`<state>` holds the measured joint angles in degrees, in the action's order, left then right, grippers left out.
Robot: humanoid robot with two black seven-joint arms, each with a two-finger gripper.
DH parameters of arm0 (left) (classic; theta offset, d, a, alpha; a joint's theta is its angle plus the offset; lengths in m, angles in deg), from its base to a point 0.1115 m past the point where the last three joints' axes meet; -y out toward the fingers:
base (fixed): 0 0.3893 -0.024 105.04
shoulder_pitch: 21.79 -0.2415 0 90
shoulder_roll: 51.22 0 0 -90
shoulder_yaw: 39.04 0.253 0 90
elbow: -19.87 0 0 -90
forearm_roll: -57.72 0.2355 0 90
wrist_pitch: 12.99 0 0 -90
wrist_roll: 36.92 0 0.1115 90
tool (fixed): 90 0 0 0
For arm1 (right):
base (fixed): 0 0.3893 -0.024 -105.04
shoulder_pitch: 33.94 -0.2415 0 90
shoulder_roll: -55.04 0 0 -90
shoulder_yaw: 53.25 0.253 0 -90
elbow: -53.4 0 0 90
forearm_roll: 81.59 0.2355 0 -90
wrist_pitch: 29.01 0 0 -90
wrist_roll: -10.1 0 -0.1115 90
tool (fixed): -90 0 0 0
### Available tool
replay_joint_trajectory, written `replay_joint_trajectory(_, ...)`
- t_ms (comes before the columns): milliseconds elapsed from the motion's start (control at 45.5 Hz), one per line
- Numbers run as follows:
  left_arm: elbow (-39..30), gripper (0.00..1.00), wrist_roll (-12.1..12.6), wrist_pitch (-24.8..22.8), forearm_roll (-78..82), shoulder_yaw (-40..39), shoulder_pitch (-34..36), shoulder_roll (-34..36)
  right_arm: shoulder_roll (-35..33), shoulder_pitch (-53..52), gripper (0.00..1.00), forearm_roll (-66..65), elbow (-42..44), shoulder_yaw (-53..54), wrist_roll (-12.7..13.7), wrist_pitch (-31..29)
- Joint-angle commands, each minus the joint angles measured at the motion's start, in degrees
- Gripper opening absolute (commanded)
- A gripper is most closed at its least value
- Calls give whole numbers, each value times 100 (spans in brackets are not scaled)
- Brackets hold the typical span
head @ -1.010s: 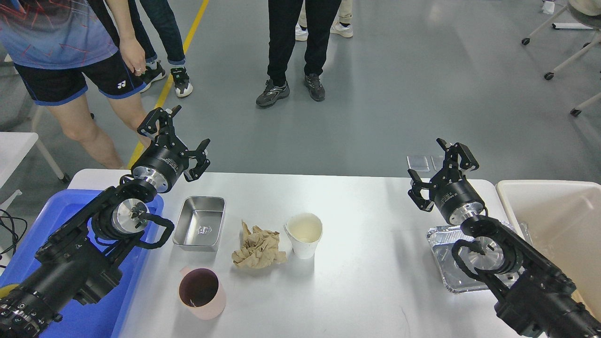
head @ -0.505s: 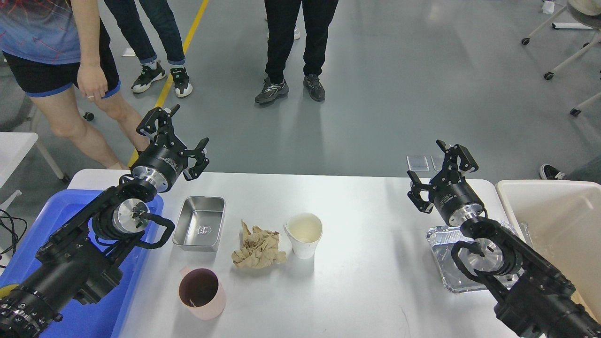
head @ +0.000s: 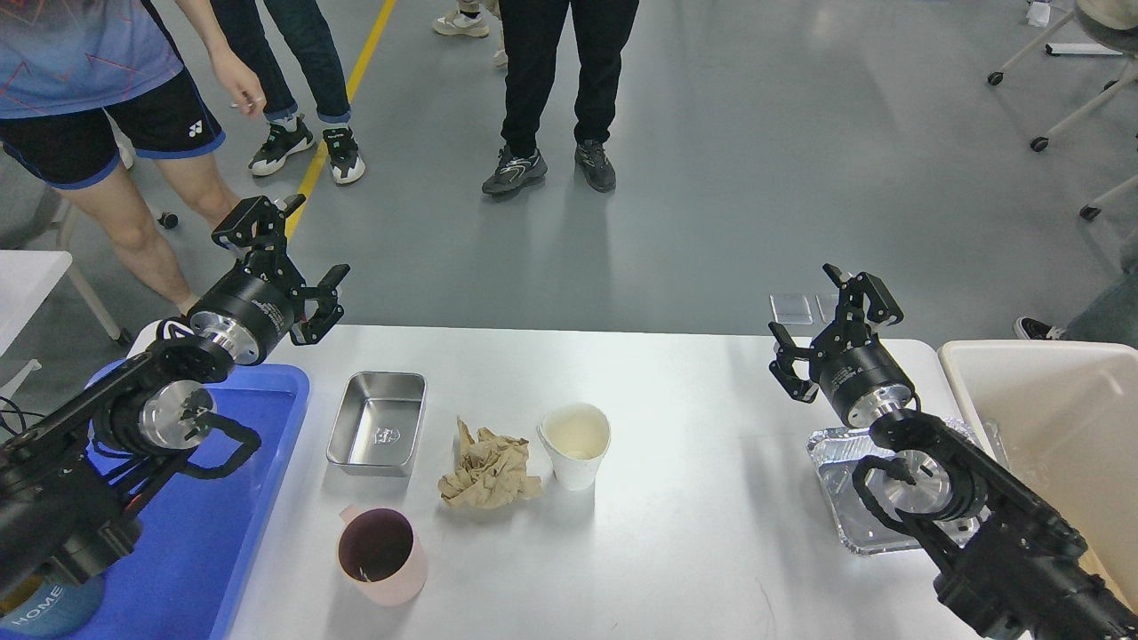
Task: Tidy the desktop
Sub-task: 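Move the left gripper over the blue tray and lower it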
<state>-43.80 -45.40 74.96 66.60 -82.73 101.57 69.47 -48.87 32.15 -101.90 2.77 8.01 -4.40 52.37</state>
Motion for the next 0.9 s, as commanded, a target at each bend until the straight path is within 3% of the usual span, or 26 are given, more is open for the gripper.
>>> replay_joint_trajectory(0,-532,96,136,-58,0,545,4,805,-7,9,100,0,1,0,0,1)
replay_joint_trajectory(110,-1147,96,408,-155,8,1037,21,1719,29,27,100,0,-8,0,0,-8)
replay_joint_trajectory(264,-1876,96,531,-418,17,1450,109,2792,90,18,100,0,-8,-18,0,1)
replay_joint_trajectory(439,-2615,96,997,-726,149,2030,469,3733,125,18,100,0,-26,-18,0,1)
replay_joint_trajectory(659,-3055,96,1375,-1087,807,2444,733,4384,125,44,100,-8,-35,-26,0,1)
replay_joint_trajectory(878,-3363,96,1402,-1403,1379,2532,733,4894,125,27,100,-17,-43,-35,0,1)
